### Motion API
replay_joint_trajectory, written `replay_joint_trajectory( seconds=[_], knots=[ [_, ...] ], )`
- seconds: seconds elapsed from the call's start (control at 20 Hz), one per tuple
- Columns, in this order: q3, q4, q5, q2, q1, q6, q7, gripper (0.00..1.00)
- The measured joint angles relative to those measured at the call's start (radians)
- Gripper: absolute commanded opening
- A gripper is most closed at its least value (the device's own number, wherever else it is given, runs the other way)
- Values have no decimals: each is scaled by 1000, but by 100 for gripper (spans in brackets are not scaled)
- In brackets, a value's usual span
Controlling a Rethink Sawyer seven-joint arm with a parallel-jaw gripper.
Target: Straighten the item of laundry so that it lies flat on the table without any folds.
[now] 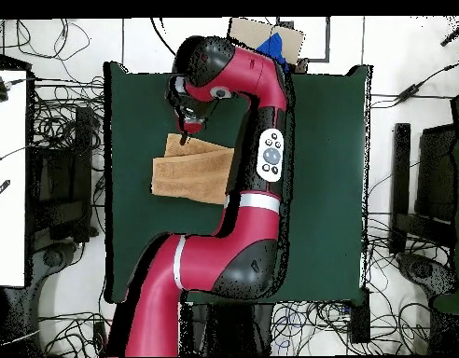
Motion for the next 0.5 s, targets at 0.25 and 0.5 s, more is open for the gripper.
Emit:
replay_joint_trajectory(
  seconds=[0.25,0.5],
  knots=[
    [-23,0,0,31,0,0,0,100],
    [-36,0,0,52,0,0,0,100]
  ],
)
